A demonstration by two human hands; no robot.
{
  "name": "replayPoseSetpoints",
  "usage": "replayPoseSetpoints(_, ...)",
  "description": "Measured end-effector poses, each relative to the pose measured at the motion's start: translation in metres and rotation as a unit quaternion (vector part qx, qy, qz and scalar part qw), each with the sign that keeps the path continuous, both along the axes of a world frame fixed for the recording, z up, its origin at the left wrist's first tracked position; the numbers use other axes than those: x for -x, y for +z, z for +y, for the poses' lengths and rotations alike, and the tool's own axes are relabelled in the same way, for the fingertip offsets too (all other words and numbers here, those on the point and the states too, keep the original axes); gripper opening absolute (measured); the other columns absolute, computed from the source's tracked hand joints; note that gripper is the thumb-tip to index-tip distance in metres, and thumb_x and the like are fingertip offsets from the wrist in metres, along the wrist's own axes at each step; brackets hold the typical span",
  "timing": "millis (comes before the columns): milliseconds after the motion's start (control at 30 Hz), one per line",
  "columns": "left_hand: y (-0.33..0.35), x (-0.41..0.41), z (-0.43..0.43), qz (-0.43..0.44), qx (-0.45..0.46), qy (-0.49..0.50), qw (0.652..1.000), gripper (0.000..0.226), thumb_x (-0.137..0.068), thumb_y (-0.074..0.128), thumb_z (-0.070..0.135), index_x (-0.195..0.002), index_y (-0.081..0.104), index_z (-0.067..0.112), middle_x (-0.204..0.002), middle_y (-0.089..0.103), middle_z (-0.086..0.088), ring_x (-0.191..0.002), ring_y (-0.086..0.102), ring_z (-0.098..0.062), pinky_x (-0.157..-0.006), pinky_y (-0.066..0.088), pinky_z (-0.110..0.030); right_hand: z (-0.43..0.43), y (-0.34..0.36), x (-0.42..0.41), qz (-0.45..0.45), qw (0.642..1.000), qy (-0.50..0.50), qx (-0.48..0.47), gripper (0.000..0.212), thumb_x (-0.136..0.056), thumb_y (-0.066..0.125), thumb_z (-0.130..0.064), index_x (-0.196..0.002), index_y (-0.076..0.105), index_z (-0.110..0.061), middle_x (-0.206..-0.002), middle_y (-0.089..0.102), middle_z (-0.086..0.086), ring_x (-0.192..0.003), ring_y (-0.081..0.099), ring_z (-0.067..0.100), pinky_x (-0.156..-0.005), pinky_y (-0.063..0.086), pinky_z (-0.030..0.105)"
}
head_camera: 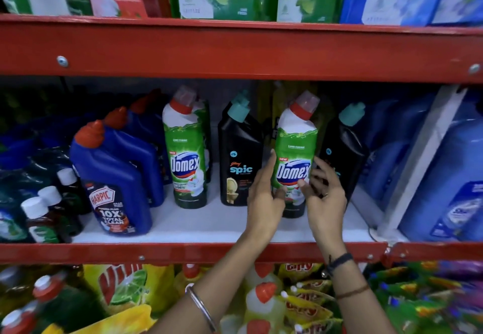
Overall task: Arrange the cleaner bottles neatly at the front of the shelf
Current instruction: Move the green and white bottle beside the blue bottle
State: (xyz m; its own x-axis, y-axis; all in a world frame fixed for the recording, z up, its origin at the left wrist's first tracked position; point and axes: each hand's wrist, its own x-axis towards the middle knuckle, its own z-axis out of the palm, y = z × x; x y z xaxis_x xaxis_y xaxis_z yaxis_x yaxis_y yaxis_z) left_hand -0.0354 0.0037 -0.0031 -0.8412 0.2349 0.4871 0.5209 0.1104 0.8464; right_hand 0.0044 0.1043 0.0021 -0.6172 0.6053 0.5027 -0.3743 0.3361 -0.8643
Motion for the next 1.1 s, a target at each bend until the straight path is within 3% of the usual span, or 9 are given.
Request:
replayPoseSetpoints(67,0.000,-0.005,-0.008,0.016,0.009,0.028,0.999,0.078,-0.084,0.058,-0.004,-0.144,0.029,0.037,-0.140,0.054,-0.001,-0.108,0.063,-0.021,-0.087,0.057,-0.045,-0.005,0.000,-0.006,0.002,1.000,0.023,0.009,0.049,-0.083,0.064,0.003,-0.124,0.055,-0.021,-0.110,0.064,0.008,-0.097,0.065,0.012,-0.080,0.054,0.014)
replayPoseSetpoints(133,-0.001,-0.008,-0.020,0.037,0.015,0.046,0.998,0.081,-0.084,0.061,0.000,-0.142,0.027,0.045,-0.139,0.055,0.003,-0.102,0.066,-0.019,-0.082,0.059,-0.044,-0.013,0.000,-0.013,0.006,0.999,0.043,0.021,0.049,-0.083,0.065,0.002,-0.127,0.055,-0.017,-0.111,0.065,0.010,-0.098,0.066,0.016,-0.081,0.054,0.016)
replayPoseSetpoints(300,0.004,-0.022,-0.063,0.050,-0.006,0.062,0.997,0.084,-0.084,0.064,0.003,-0.137,0.026,0.055,-0.129,0.061,0.001,-0.110,0.062,-0.018,-0.089,0.056,-0.043,-0.047,0.004,-0.025,0.020,0.997,0.077,0.020,0.047,-0.082,0.067,-0.003,-0.126,0.057,-0.019,-0.115,0.066,0.007,-0.108,0.064,0.020,-0.092,0.054,0.029)
replayPoseSetpoints(400,0.008,-0.027,-0.093,0.060,-0.020,0.079,0.995,0.080,-0.083,0.066,0.002,-0.138,0.030,0.049,-0.130,0.059,0.007,-0.113,0.061,-0.013,-0.094,0.054,-0.039,-0.074,0.007,-0.025,0.024,0.995,0.092,0.022,0.047,-0.082,0.069,-0.005,-0.125,0.058,-0.018,-0.119,0.065,0.011,-0.108,0.064,0.021,-0.092,0.055,0.033)
replayPoseSetpoints(500,0.010,-0.028,-0.123,0.068,-0.023,0.094,0.993,0.080,-0.084,0.065,0.004,-0.133,0.033,0.058,-0.133,0.058,0.003,-0.115,0.060,-0.017,-0.094,0.055,-0.037,-0.102,0.008,-0.020,0.019,0.993,0.113,0.032,0.047,-0.081,0.069,-0.004,-0.125,0.058,-0.017,-0.119,0.066,0.011,-0.104,0.067,0.018,-0.088,0.057,0.034)
replayPoseSetpoints(667,0.004,-0.017,-0.164,0.057,-0.019,0.130,0.990,0.074,-0.084,0.065,0.004,-0.138,0.037,0.045,-0.130,0.060,0.002,-0.109,0.063,-0.019,-0.089,0.057,-0.042,-0.142,0.005,-0.004,0.005,0.989,0.144,0.039,0.048,-0.081,0.069,-0.005,-0.126,0.056,-0.016,-0.112,0.069,0.012,-0.102,0.068,0.020,-0.089,0.057,0.043)
replayPoseSetpoints(800,0.002,-0.008,-0.182,0.045,-0.014,0.144,0.988,0.084,-0.084,0.063,-0.002,-0.134,0.031,0.058,-0.129,0.060,0.002,-0.111,0.062,-0.016,-0.091,0.056,-0.045,-0.163,0.002,0.009,0.002,0.986,0.159,0.054,0.048,-0.080,0.069,-0.002,-0.123,0.057,-0.019,-0.114,0.068,0.015,-0.105,0.067,0.024,-0.091,0.056,0.046)
replayPoseSetpoints(1100,-0.002,0.003,-0.189,0.043,-0.006,0.143,0.989,0.077,-0.085,0.058,-0.008,-0.144,0.031,0.035,-0.131,0.058,-0.001,-0.109,0.062,-0.017,-0.090,0.057,-0.043,-0.175,-0.002,0.025,0.000,0.988,0.143,0.052,0.049,-0.079,0.070,-0.001,-0.112,0.058,-0.035,-0.113,0.068,0.014,-0.104,0.066,0.025,-0.086,0.057,0.040)
